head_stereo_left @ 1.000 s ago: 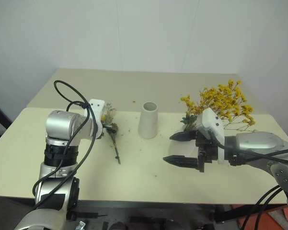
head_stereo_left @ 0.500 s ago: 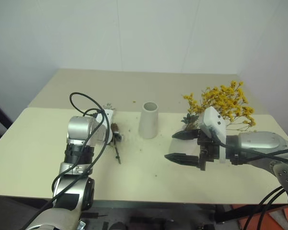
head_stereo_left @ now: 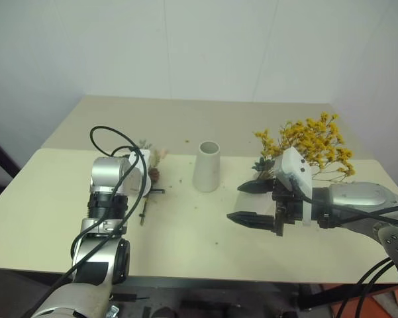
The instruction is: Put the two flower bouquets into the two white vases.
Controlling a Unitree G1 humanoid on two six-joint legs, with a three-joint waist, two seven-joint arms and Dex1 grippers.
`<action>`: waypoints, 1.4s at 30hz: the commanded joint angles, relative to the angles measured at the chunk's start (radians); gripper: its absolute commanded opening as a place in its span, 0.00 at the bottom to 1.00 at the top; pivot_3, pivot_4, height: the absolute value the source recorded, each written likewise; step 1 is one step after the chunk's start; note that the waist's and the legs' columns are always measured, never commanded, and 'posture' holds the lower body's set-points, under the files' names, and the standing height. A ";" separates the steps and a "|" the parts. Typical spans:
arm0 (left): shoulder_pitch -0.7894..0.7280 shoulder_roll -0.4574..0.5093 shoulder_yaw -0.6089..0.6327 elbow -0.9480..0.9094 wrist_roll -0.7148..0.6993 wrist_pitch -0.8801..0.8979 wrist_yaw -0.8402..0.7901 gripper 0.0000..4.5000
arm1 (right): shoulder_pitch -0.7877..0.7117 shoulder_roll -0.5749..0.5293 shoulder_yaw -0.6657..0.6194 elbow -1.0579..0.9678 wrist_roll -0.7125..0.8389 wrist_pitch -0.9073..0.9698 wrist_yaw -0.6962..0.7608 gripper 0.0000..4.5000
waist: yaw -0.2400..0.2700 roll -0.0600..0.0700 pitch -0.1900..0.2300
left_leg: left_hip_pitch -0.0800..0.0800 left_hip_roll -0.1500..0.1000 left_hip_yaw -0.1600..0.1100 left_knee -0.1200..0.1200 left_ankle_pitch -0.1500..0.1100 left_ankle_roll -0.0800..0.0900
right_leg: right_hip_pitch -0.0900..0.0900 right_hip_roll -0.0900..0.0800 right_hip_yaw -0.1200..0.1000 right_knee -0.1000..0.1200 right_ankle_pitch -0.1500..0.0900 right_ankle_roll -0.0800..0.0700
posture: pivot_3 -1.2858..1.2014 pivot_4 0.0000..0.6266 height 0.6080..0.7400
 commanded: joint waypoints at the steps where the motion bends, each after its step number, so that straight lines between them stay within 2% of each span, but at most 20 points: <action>1: -0.002 -0.004 0.017 0.014 0.017 -0.038 0.015 0.01 | 0.001 0.004 -0.032 -0.024 0.002 -0.003 -0.010 1.00 | 0.000 0.000 0.000 | 0.000 0.000 0.000 0.000 0.000 0.000 | 0.000 0.000 0.000 0.000 0.000 0.000 | 0.52 0.24 1.00; 8: 0.028 -0.002 0.107 -0.190 0.001 -0.213 0.036 0.01 | 0.028 0.014 -0.046 -0.045 0.005 -0.012 -0.036 1.00 | -0.002 0.000 0.000 | -0.004 0.001 0.000 0.000 0.000 0.000 | -0.004 0.000 0.000 -0.001 0.000 0.000 | 0.52 0.24 1.00; 12: 0.052 0.037 0.155 -0.298 -0.057 -0.300 -0.049 0.01 | 0.050 0.044 -0.053 -0.066 0.004 -0.023 -0.076 1.00 | -0.003 0.000 0.000 | -0.005 0.001 0.000 0.000 0.000 -0.001 | -0.004 0.000 0.000 -0.002 0.000 0.000 | 0.52 0.24 1.00; 16: 0.134 0.016 0.201 -0.300 -0.101 -0.836 -0.212 0.01 | 0.068 0.109 -0.057 -0.092 0.008 -0.030 -0.147 1.00 | -0.001 0.000 0.000 | -0.004 0.002 0.001 0.000 -0.001 -0.002 | -0.003 -0.001 0.000 -0.002 0.001 0.000 | 0.52 0.24 1.00; 20: 0.045 0.007 0.251 -0.137 -0.182 -0.914 -0.244 0.01 | 0.065 0.170 -0.055 -0.116 0.003 -0.032 -0.216 1.00 | 0.007 0.000 0.000 | -0.004 0.001 0.000 0.000 0.000 -0.003 | -0.003 0.000 -0.001 -0.002 0.001 -0.001 | 0.52 0.24 1.00; 24: -0.036 -0.024 0.367 0.056 -0.418 -1.083 -0.569 0.01 | 0.127 0.220 -0.057 -0.194 -0.065 -0.112 -0.254 1.00 | 0.007 0.000 0.000 | -0.006 0.001 0.000 0.002 0.000 -0.003 | -0.002 0.000 -0.002 -0.004 0.001 0.000 | 0.52 0.24 1.00; 29: -0.138 -0.011 0.406 0.286 -0.537 -1.164 -0.843 0.01 | 0.195 0.247 -0.020 -0.250 -0.166 -0.175 -0.287 1.00 | -0.002 0.000 0.000 | -0.008 0.001 0.000 0.002 0.000 -0.002 | -0.003 0.000 -0.004 -0.004 0.001 0.000 | 0.52 0.24 1.00; 34: -0.269 0.040 0.364 0.593 -0.510 -1.217 -1.139 0.01 | 0.260 0.279 0.031 -0.292 -0.264 -0.218 -0.322 1.00 | -0.007 0.000 0.000 | -0.006 0.001 -0.001 0.003 0.000 -0.002 | -0.002 0.001 -0.004 -0.004 0.001 0.000 | 0.52 0.24 1.00; 38: -0.355 0.053 0.324 0.771 -0.446 -1.287 -1.245 0.01 | 0.282 0.324 0.070 -0.311 -0.305 -0.228 -0.351 1.00 | -0.010 0.000 0.000 | -0.006 0.001 -0.001 0.003 0.000 -0.002 | -0.002 0.001 -0.004 -0.004 0.001 0.000 | 0.52 0.24 1.00; 42: -0.380 0.035 0.293 0.850 -0.388 -1.367 -1.292 0.01 | 0.292 0.350 0.086 -0.315 -0.338 -0.230 -0.365 1.00 | -0.011 0.000 0.000 | -0.007 0.001 -0.001 0.002 0.000 -0.002 | -0.002 0.001 -0.004 -0.004 0.001 0.000 | 0.52 0.24 1.00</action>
